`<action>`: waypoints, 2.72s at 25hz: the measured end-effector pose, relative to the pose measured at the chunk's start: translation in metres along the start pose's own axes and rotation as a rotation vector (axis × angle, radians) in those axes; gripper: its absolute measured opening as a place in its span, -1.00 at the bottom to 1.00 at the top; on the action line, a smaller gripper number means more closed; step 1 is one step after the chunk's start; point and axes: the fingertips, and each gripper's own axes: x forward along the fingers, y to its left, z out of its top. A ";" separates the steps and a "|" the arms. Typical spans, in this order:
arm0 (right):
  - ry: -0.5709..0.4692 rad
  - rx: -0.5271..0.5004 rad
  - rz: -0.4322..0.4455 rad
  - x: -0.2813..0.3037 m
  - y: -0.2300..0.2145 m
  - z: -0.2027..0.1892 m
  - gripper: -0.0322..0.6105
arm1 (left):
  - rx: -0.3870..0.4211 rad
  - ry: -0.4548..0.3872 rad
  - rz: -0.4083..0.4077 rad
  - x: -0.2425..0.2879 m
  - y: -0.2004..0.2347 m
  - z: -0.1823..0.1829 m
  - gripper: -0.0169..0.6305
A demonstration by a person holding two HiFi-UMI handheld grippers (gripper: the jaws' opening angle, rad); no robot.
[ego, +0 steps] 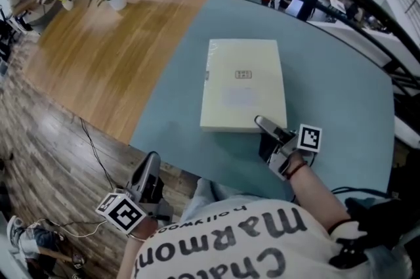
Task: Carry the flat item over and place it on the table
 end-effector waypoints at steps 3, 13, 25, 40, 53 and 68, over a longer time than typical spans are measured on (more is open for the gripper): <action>-0.036 -0.008 -0.053 -0.002 -0.008 0.005 0.04 | 0.001 0.006 -0.001 0.000 -0.002 -0.002 -0.94; -0.049 -0.046 -0.140 0.000 -0.018 0.007 0.04 | 0.000 0.003 0.017 -0.004 -0.003 0.000 -0.94; -0.105 -0.080 -0.237 0.000 -0.031 0.011 0.17 | -0.002 0.000 0.031 -0.011 0.004 -0.001 -0.94; -0.134 -0.081 -0.375 -0.005 -0.037 0.016 0.27 | -0.011 0.007 0.005 -0.005 0.003 -0.004 -0.94; -0.195 -0.070 -0.531 -0.013 -0.042 0.022 0.31 | -0.024 -0.005 0.004 -0.011 0.002 -0.008 -0.94; -0.265 -0.114 -0.612 -0.016 -0.044 0.024 0.35 | -0.039 -0.010 0.003 -0.014 0.006 -0.009 -0.94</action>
